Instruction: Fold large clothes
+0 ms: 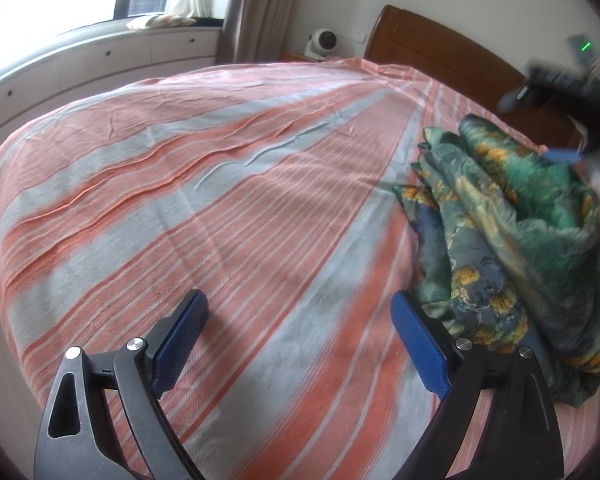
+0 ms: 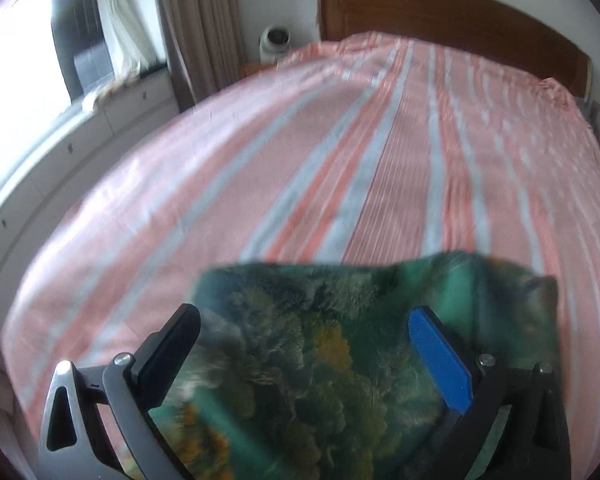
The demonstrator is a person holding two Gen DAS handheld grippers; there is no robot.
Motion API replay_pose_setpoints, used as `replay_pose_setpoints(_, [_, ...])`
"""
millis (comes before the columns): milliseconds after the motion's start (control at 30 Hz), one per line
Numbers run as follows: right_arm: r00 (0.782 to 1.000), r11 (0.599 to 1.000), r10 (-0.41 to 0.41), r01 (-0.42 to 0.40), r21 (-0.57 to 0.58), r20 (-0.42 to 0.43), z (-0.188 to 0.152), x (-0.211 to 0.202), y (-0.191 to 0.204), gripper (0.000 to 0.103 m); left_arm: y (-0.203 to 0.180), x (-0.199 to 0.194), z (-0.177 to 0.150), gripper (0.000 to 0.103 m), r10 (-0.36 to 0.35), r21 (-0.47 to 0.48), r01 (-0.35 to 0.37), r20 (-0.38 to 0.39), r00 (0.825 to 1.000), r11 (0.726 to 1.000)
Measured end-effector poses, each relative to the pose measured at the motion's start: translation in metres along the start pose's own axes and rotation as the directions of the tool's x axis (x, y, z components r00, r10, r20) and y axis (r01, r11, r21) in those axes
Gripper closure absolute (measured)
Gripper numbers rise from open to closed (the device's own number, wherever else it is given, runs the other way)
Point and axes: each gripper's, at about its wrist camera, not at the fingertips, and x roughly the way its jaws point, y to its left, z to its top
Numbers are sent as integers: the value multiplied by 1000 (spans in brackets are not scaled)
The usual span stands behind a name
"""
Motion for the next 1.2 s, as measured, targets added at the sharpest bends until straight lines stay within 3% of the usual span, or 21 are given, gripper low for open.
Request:
replay_pose_setpoints(233, [993,999,49,-49,6,105,-7,-75,-11,0,-4,0,-2,9,23,29,-23,1,1000,999])
replay_pose_setpoints(400, [991,998,49,-52,25,126,-52,-102,-38,0,-4,1,-4,9,24,46,-23,-8,1000,999])
replay_pose_setpoints(467, [989,997,55,-63,51,140,-82,-119,-59,0,-2,-3,-3,9,-4,33,4,-7,1000,999])
replay_pose_setpoints(533, [988,995,52,-63,74,144,-108,-133,-80,0,8,-13,2,9,-98,-34,98,-4,995,995])
replay_pose_setpoints(600, [992,994,28,-42,104,125,-150,-151,-112,0,20,-27,13,10,-249,-159,246,3,968,956])
replay_pose_setpoints(633, [993,993,21,-34,110,114,-162,-155,-121,0,23,-32,23,9,-341,-214,337,21,940,917])
replay_pose_setpoints(733, [999,993,-33,29,113,35,-216,-163,-157,0,7,-34,68,7,-561,-245,548,19,828,800])
replay_pose_setpoints(767, [999,992,-47,47,117,-1,-231,-162,-167,0,-7,-26,88,6,-625,-230,606,-15,780,762])
replay_pose_setpoints(833, [998,989,-40,48,142,-55,-254,-160,-182,0,-31,-3,115,6,-677,-208,650,-101,729,731])
replay_pose_setpoints(867, [997,985,-29,40,168,-65,-263,-160,-190,0,-45,12,125,5,-681,-191,655,-158,715,731])
replay_pose_setpoints(900, [998,982,-21,33,184,-62,-265,-160,-194,0,-59,28,131,6,-663,-164,642,-226,714,748])
replay_pose_setpoints(1000, [999,968,31,-25,248,-23,-260,-159,-201,0,-89,82,125,6,-530,-73,560,-441,724,826])
replay_pose_setpoints(1033, [999,964,52,-47,262,-12,-255,-157,-203,0,-91,97,119,1,-487,-58,530,-488,724,846])
replay_pose_setpoints(1100, [995,953,100,-100,286,15,-242,-151,-202,0,-88,121,106,0,-437,-62,492,-564,701,869])
replay_pose_setpoints(1167, [985,935,171,-174,310,38,-229,-140,-206,0,-82,132,100,0,-448,-103,487,-589,673,867])
replay_pose_setpoints(1200, [974,918,220,-223,328,45,-225,-133,-208,0,-82,136,97,0,-445,-104,486,-598,667,868])
